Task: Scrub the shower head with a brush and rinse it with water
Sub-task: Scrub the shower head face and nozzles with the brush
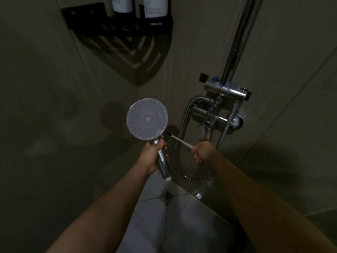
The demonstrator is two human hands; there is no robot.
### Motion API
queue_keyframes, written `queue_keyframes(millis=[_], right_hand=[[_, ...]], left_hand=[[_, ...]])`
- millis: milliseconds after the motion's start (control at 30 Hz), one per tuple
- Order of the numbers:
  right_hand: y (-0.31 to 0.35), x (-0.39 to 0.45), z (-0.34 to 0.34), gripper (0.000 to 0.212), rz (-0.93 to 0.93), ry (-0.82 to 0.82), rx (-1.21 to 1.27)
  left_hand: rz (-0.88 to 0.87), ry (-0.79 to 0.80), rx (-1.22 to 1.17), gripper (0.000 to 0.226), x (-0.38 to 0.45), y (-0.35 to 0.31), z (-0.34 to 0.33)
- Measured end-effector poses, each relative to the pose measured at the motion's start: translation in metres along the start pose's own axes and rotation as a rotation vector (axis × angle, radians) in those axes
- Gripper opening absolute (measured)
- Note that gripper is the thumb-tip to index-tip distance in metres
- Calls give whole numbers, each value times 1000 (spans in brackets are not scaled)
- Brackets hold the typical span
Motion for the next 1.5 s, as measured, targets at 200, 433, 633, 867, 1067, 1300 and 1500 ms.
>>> queue_keyframes(millis=[200,433,633,867,1067,1300,1500], right_hand=[[40,-27,-13,27,201,26,154],[152,-80,-4,26,593,-93,148],[227,-148,13,26,815,-110,161],[295,-217,10,33,979,-257,-188],[330,-257,27,35,950,-581,-177],[329,-258,-15,37,928,-539,-535],[344,-278,9,40,911,-681,-399]], left_hand=[[-21,17,47,17,-14,-24,-2],[-119,78,116,16,-44,-87,-27],[-248,108,186,20,-72,-152,-42],[-408,62,271,25,-101,-218,-57],[-479,74,328,29,-116,-250,-70],[-546,93,379,27,-129,-273,-79],[-536,75,356,28,-130,-279,-73]])
Point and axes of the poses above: each hand's wrist, its own x-axis towards the middle knuckle, its own z-axis out of the back of the hand, y = z × x, the point moved 7 cm from there along x, towards the middle knuckle, and after that the axes turned 12 degrees about x, right-handed, at the moved point
